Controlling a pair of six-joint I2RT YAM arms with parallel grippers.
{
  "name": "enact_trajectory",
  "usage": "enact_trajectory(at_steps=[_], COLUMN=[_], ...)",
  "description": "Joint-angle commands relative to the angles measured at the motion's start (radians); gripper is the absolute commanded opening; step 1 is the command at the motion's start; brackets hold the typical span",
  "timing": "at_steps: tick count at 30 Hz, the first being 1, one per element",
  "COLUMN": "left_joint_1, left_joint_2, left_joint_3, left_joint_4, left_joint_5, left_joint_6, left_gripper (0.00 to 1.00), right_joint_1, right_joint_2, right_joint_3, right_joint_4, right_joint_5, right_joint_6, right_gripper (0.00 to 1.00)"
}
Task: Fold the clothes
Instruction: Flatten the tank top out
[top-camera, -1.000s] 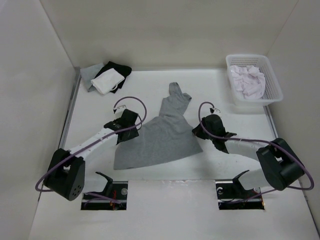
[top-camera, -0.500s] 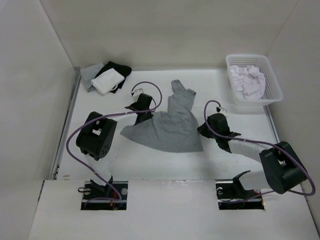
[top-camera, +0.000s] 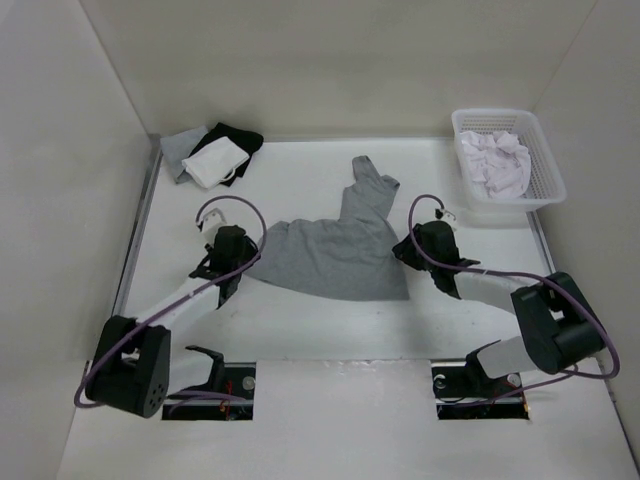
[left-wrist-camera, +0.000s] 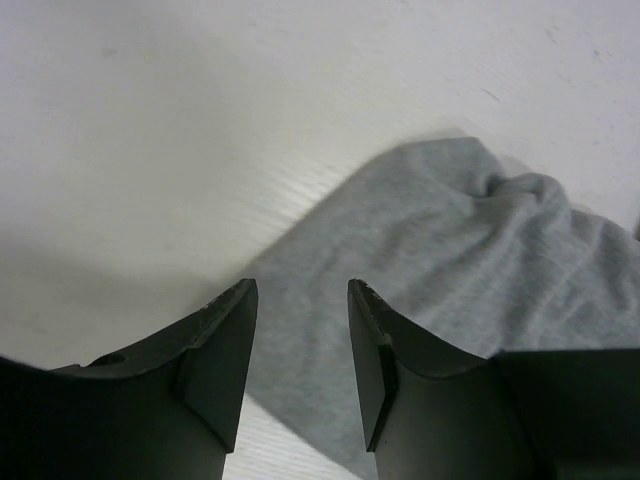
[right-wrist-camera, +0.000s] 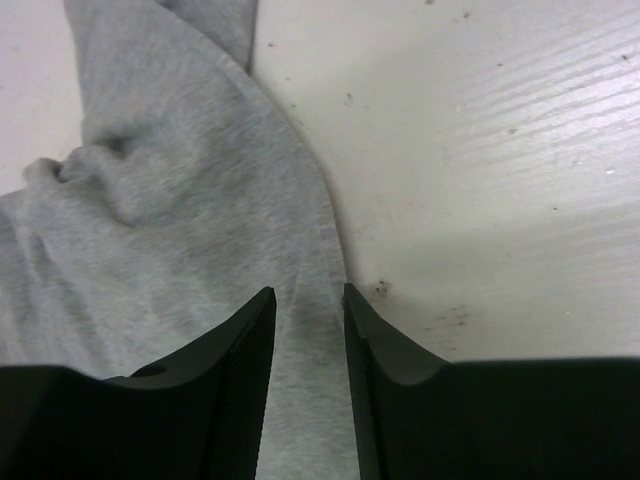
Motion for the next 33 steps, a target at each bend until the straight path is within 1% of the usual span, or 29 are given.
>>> enact_trajectory(at_steps=[1,4,7,11,13,16,19,21,23,27,30,33], left_joint_1=[0.068,0.112,0.138,0.148,0.149,0.149,0.145,0.145,0.149,0.135,0.116,0.100], left_joint_2=[-0.079,-0.074,-0.042,-0.014,0.005,0.032,0.024,0.007,-0.013,-0.108,-0.198,-0.286], left_joint_3=[-0.088,-0.121,-0.128,-0.133,-0.127,-0.115,-0.111,-0.113,-0.114,-0.110,-0.102,-0.107], left_joint_4=[0.026,0.031,0.034,0.045,0.046,0.042,0.029,0.020,0.014,-0.035,-0.081,-0.127], left_joint_5=[0.056,0.158,0.186,0.183,0.177,0.177,0.176,0.175,0.177,0.175,0.172,0.166], left_joint_6=[-0.015,-0.009,-0.004,0.000,0.007,0.014,0.014,0.014,0.010,-0.013,-0.018,-0.023], left_gripper=[0.41,0.43,0.43,0.42,0.37,0.28,0.22,0.18,0.11,0.07,0.06,0.05], right_joint_1=[0.017,0.024,0.040,0.054,0.054,0.054,0.054,0.054,0.054,0.055,0.099,0.162], right_joint_2=[-0.047,-0.046,-0.039,-0.030,-0.029,-0.033,-0.038,-0.038,-0.039,-0.065,-0.117,-0.196], right_joint_3=[-0.014,-0.019,-0.014,-0.008,-0.008,-0.010,-0.011,-0.011,-0.014,-0.036,-0.068,-0.089], right_joint_4=[0.070,0.082,0.082,0.085,0.085,0.085,0.085,0.085,0.085,0.059,-0.036,-0.174], right_joint_5=[0.008,0.000,-0.003,-0.003,-0.003,0.005,0.010,0.010,0.010,0.040,0.089,0.160], right_joint_6=[-0.013,-0.017,-0.017,-0.021,-0.021,-0.021,-0.021,-0.019,-0.021,-0.008,0.024,0.061], right_gripper=[0.39,0.40,0.40,0.40,0.40,0.40,0.42,0.45,0.48,0.52,0.52,0.53])
